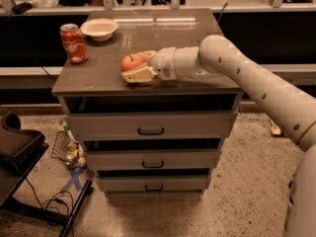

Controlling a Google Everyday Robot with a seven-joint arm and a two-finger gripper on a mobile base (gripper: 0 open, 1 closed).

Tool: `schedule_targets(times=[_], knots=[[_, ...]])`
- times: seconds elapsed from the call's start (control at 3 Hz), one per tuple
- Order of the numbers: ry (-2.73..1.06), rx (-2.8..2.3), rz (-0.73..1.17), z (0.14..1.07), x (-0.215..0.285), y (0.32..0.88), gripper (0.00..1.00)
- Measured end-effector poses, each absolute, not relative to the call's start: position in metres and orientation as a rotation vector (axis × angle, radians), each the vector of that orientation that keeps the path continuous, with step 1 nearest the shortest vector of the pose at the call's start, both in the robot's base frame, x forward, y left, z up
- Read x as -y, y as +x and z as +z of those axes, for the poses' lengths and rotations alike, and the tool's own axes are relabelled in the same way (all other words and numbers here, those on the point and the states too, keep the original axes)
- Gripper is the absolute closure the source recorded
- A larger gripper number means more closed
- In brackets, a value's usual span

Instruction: Place apple into paper bowl

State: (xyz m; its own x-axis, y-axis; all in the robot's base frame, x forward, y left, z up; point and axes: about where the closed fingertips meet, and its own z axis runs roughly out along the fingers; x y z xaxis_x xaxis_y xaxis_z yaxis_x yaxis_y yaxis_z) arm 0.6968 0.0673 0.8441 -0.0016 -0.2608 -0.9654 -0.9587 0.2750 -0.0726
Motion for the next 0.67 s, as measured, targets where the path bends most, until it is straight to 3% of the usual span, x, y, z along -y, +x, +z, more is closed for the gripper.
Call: schedule_targets(times=[0.67], knots=[[-1.176,-1.493,0.827,0.862,-0.072,0.72,1.0]])
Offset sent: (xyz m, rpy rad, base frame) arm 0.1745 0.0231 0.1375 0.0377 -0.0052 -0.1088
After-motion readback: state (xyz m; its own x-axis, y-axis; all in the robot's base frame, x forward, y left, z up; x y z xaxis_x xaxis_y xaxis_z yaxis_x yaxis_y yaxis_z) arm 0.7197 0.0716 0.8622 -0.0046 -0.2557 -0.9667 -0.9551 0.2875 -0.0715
